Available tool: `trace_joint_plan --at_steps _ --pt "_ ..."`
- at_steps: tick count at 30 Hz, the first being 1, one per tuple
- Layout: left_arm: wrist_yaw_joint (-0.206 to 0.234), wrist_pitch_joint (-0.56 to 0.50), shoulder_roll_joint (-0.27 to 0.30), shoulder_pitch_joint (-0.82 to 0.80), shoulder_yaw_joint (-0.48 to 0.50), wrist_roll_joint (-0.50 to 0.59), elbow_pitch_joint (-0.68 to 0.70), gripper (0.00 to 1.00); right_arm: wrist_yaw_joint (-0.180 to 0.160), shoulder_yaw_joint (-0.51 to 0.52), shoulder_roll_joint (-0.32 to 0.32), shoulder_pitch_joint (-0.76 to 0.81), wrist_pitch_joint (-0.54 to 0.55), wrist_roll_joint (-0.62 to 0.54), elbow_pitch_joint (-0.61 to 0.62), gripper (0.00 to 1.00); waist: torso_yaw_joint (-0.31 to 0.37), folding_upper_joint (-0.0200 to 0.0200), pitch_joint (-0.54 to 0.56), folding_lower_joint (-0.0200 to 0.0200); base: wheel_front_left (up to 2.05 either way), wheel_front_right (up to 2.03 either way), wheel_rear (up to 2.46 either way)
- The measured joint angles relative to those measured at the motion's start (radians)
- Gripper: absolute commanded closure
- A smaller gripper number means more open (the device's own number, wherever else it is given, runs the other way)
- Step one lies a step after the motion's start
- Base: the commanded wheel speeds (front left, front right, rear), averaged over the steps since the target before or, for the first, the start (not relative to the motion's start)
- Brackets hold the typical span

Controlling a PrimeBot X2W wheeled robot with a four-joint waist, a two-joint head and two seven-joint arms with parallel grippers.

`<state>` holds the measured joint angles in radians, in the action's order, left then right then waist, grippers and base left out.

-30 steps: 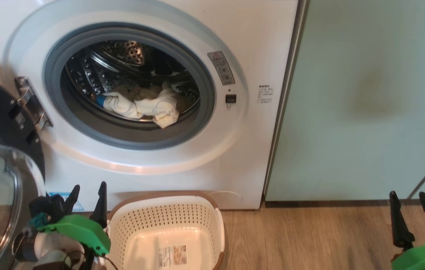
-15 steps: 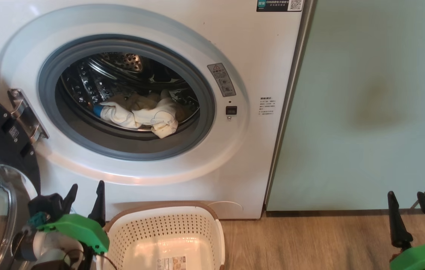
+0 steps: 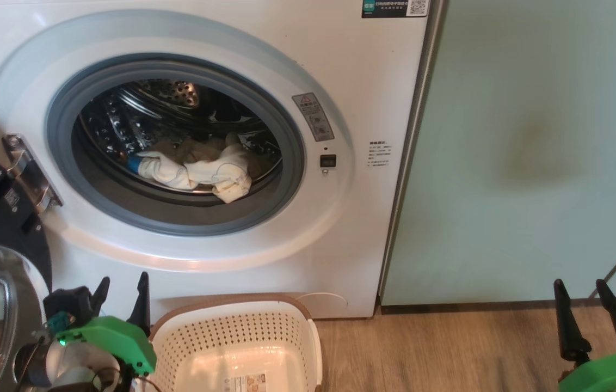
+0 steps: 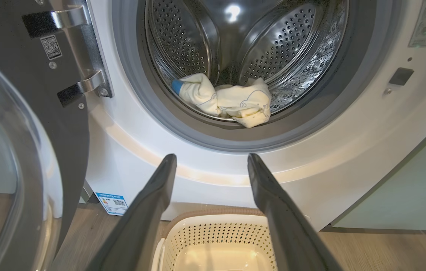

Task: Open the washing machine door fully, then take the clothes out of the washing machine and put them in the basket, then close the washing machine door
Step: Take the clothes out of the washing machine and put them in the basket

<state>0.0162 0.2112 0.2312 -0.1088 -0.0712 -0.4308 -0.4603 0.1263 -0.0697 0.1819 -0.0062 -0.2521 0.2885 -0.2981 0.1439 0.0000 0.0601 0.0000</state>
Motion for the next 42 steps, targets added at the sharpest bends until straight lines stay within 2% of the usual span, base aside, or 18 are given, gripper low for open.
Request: trace_joint_plan --at_steps 14,20,34,42 --pt "0.005 -0.059 0.037 -0.11 -0.044 0.031 -0.063 0.0 0.0 -0.042 -0.005 -0.001 0.0 0.0 -0.001 0.0 0.06 0.0 -0.044 0.0 0.0 0.0 0.0" --pt "0.005 -0.104 0.064 -0.196 -0.095 0.088 -0.104 0.0 0.0 -0.064 -0.014 -0.01 0.0 0.002 0.0 0.0 0.09 0.0 -0.081 0.0 0.0 0.0 0.0" --pt "0.085 -0.241 0.08 -0.468 -0.084 0.096 -0.199 0.0 0.0 -0.055 -0.042 -0.108 0.0 0.003 0.016 0.0 0.136 0.0 -0.234 0.0002 0.0 0.0 0.0" --pt "0.147 -0.307 0.121 -0.625 -0.05 0.096 -0.274 0.0 0.0 -0.058 -0.067 -0.164 0.0 0.005 0.019 0.0 0.169 0.0 -0.326 0.0003 0.0 0.0 0.0"
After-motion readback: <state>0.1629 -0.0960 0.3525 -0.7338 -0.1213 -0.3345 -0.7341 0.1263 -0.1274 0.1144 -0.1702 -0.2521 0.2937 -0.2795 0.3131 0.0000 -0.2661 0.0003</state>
